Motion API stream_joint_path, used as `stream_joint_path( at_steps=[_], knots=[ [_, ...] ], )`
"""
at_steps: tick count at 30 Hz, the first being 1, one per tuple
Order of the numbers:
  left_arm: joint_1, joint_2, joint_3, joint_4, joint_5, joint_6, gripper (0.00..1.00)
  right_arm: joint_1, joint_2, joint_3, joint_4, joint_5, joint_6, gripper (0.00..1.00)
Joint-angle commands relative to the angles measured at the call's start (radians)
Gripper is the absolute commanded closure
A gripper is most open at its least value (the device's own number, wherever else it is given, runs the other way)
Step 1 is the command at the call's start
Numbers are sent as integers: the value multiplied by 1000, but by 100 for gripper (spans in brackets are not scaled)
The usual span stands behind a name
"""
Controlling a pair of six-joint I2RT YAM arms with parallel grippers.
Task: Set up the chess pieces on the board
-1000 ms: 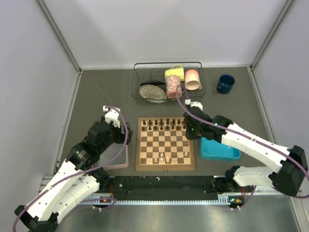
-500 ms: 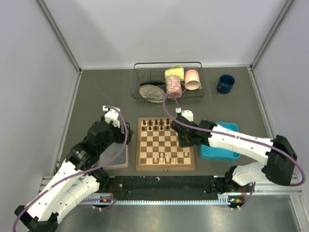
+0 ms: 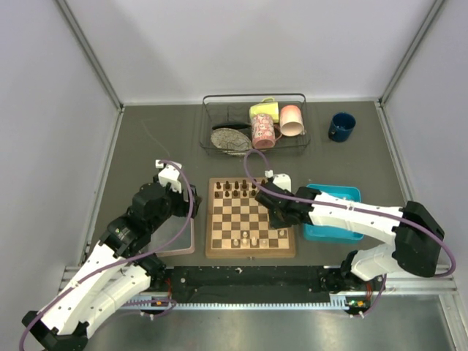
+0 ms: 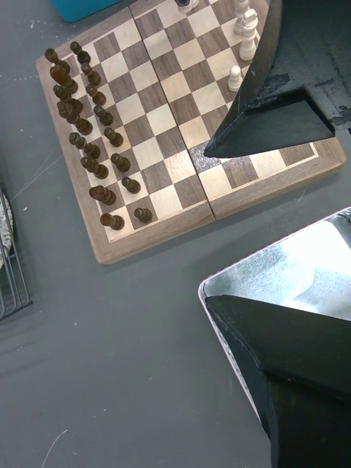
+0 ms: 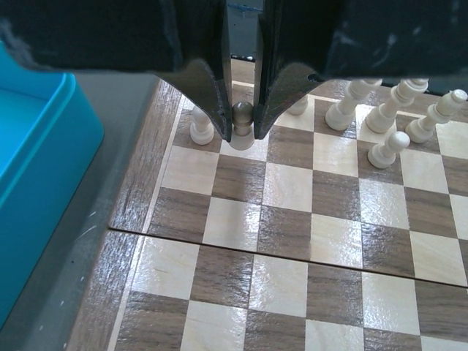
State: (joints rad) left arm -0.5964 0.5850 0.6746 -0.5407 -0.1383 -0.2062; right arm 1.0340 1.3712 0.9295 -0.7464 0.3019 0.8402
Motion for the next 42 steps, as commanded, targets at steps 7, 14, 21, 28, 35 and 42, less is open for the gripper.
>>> stream_joint_path(
  at_steps=[7, 14, 21, 28, 35, 42],
  knots=[
    [-3, -17, 0, 56, -14, 61, 20, 49, 32, -4, 39, 17, 36, 100],
    [-3, -45, -18, 62, -43, 57, 21, 63, 31, -26, 45, 17, 56, 100],
    [-3, -42, -21, 67, -34, 59, 21, 66, 32, -47, 62, 17, 74, 100],
    [-3, -42, -23, 70, -32, 59, 21, 66, 38, -60, 82, 14, 82, 100],
    [-3, -42, -24, 70, -32, 59, 20, 66, 52, -66, 87, 2, 79, 100],
    [-3, -43, -27, 73, -29, 59, 20, 66, 52, -67, 90, 2, 77, 100]
  ],
)
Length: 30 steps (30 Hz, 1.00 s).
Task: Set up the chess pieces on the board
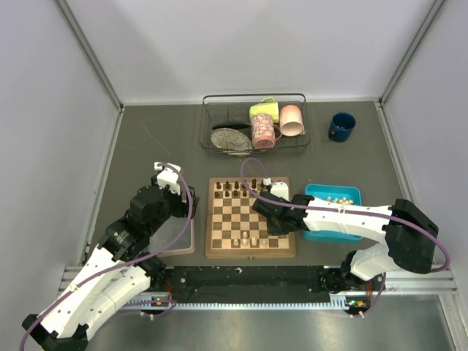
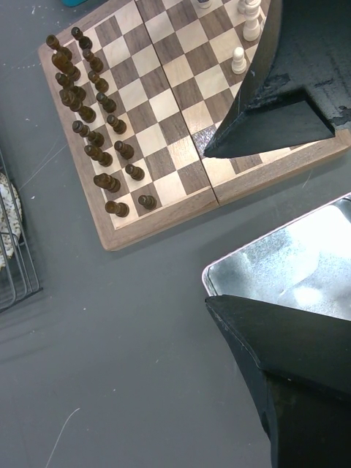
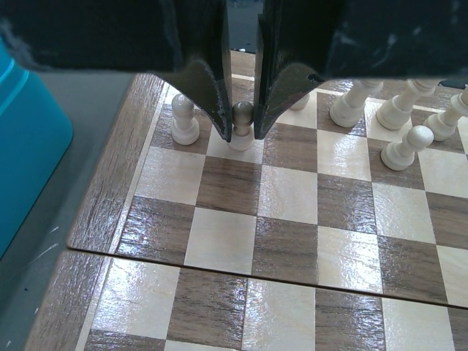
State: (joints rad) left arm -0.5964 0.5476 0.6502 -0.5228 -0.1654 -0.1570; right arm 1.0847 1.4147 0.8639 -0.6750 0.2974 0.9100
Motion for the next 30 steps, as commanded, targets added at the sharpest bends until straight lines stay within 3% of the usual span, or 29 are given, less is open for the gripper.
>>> stream_joint_path(
  at_steps=[1, 9, 30],
  knots=[
    [-3, -5, -3, 56, -2, 10, 20, 15, 9, -2, 18, 6, 7, 100],
    [-3, -6, -3, 55, 3, 11, 20, 17, 6, -2, 17, 8, 9, 87],
    [-3, -9, -6, 60, 4, 11, 19, 15, 9, 6, -9, 20, 1, 87]
  ],
)
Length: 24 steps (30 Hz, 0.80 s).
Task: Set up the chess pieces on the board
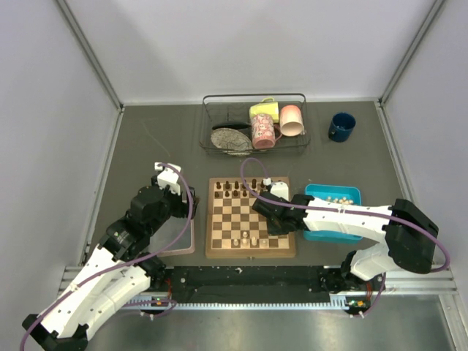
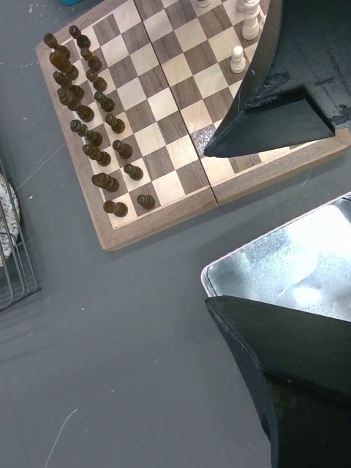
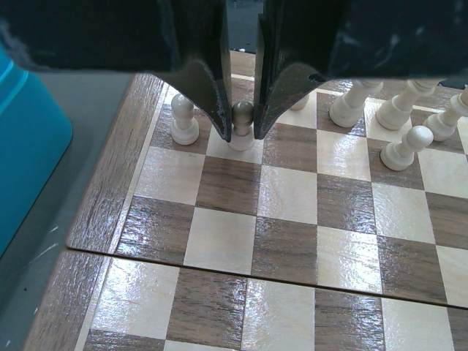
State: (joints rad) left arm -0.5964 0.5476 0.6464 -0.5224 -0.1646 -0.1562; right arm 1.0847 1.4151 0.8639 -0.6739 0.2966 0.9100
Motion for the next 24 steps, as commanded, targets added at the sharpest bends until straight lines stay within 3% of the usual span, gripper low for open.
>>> stream_joint_path(
  at_steps=[1, 24],
  knots=[
    [-3, -11, -2, 59, 4, 10, 19, 15, 7, 6, -10, 22, 3, 86],
    [-3, -12, -4, 58, 5, 10, 19, 15, 10, 26, -38, 41, -2, 86]
  ],
)
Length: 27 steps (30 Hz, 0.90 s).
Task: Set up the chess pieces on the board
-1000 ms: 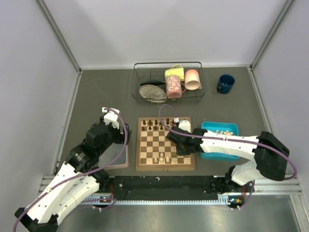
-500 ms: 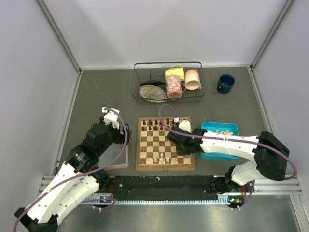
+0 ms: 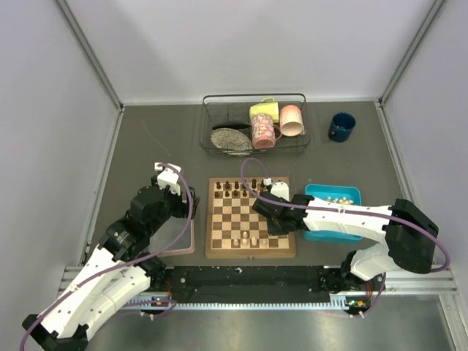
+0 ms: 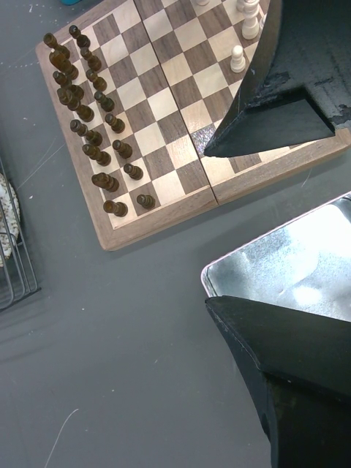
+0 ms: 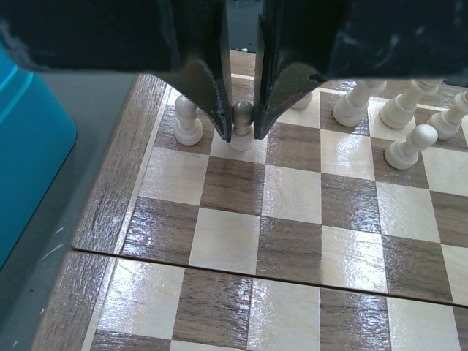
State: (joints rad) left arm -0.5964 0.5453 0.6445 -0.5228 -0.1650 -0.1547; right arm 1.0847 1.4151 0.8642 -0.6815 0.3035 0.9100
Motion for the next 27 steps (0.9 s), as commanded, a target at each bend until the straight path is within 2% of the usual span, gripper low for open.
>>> stream_joint_path(
  at_steps=[1, 5, 13, 27],
  knots=[
    [-3, -10, -2, 60, 5, 9, 19, 17, 10, 24, -30, 34, -2, 86],
    [-3, -7, -2, 58, 7, 9, 19, 15, 8, 27, -27, 32, -2, 85],
    [-3, -8, 0, 58, 7, 9, 19, 15, 7, 47, -20, 26, -13, 70],
    [-3, -8, -2, 58, -1, 9, 19, 15, 7, 58, 17, 0, -29, 70]
  ],
)
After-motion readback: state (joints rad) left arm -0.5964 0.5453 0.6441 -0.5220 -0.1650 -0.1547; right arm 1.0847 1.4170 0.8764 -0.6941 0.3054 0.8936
